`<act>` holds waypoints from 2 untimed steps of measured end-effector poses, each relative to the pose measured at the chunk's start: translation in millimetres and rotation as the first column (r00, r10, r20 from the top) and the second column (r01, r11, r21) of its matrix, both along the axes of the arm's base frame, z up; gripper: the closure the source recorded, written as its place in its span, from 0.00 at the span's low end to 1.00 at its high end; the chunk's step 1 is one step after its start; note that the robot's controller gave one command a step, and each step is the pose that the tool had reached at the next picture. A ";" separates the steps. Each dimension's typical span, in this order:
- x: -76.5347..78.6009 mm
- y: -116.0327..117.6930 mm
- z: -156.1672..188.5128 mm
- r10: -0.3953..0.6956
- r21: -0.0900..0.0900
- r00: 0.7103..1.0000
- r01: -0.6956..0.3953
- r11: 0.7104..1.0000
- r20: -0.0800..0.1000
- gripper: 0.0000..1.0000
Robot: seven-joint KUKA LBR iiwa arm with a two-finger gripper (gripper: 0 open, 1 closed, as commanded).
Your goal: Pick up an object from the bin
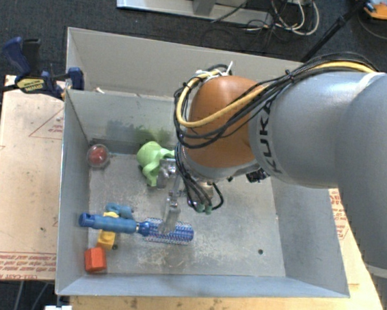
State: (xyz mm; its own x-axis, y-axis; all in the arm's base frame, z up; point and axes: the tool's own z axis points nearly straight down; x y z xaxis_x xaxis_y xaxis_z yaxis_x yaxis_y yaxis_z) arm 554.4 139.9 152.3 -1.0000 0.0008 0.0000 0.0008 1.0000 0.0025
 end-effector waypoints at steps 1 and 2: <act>-29.8 9.9 -78.1 -0.040 -0.002 0.999 0.040 0.999 -0.009 0.00; -27.2 9.2 -74.3 -0.043 -0.001 0.999 0.043 0.999 -0.002 1.00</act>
Offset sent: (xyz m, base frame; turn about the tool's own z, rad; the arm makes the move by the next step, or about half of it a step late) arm -0.0267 0.0084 -0.0732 0.0431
